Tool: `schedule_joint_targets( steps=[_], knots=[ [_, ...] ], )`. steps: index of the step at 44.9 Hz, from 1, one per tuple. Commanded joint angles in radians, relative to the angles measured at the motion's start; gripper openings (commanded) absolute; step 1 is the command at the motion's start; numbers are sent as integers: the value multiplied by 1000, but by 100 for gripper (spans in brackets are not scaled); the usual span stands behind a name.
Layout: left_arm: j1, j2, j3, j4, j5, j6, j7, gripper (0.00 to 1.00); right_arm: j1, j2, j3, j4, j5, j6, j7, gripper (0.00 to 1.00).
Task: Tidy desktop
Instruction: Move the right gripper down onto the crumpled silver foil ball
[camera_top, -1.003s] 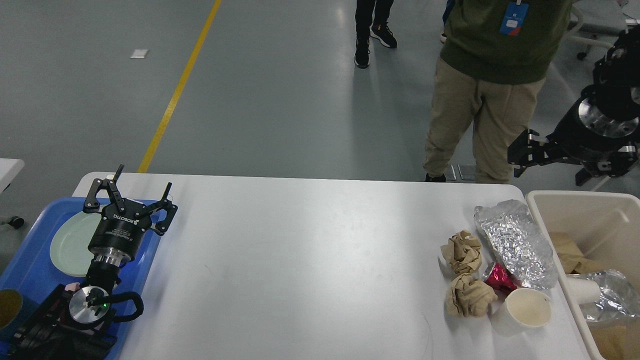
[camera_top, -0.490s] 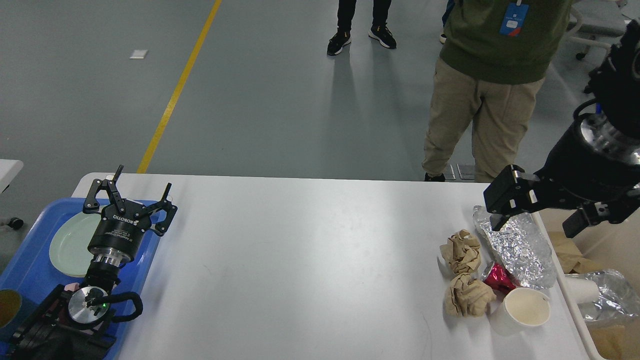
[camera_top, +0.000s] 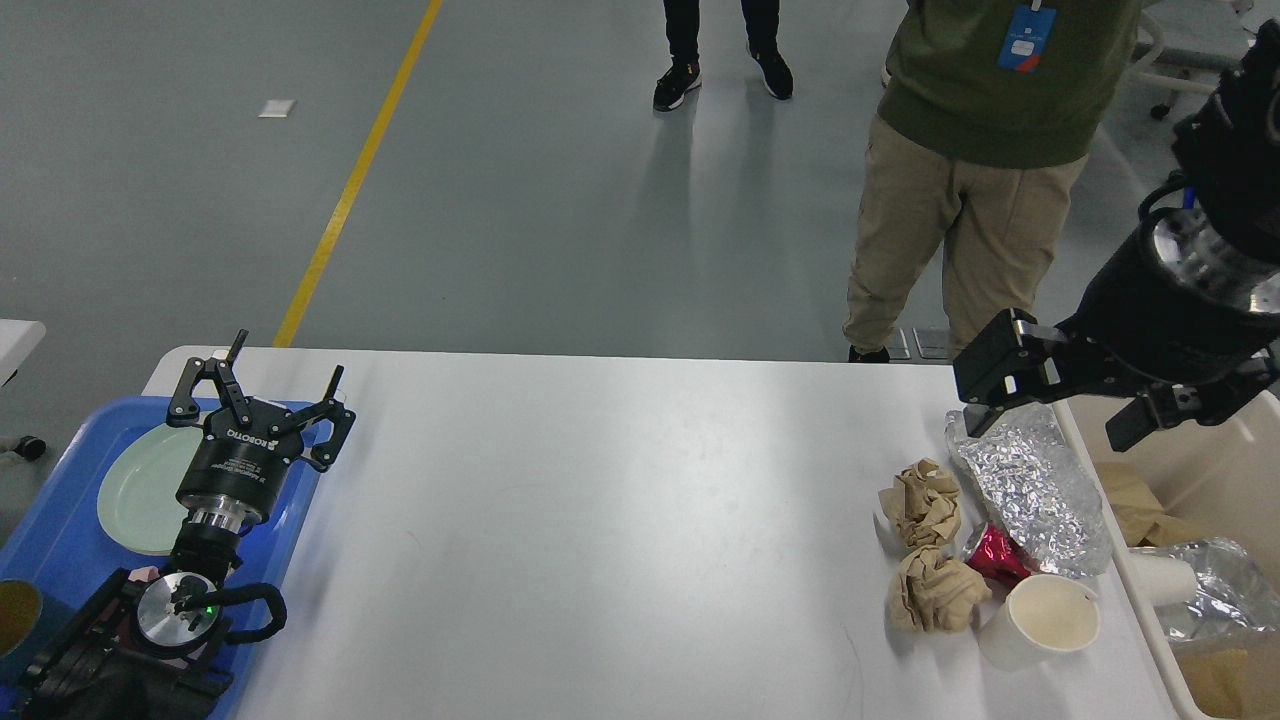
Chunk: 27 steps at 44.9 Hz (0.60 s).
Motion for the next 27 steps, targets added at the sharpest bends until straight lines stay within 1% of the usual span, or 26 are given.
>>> schedule_joint_targets(
  steps=[1,5,8,12,20,23,27],
  knots=[
    [0,0,0,0,0,-1,0,96,-35,-5,-5,-8,9,-124,-6,100],
    [0,0,0,0,0,-1,0,96,-90,-28,-11,-14,9,-188,-6,100],
    [0,0,0,0,0,-1,0,96,-159,-89,-17,-47,9,-231,-7,100],
    [1,0,0,0,0,-1,0,96,-294,-164,-17,-145,11,-276,-7,100],
    [1,0,0,0,0,-1,0,96,-564,-264,-2,-379,14,-306,-7,100],
    [1,0,0,0,0,-1,0,96,-657,-295,14,-453,14,-357,-7,100],
    [1,0,0,0,0,-1,0,96,-794,-328,67,-505,9,-455,-6,100]
  ],
)
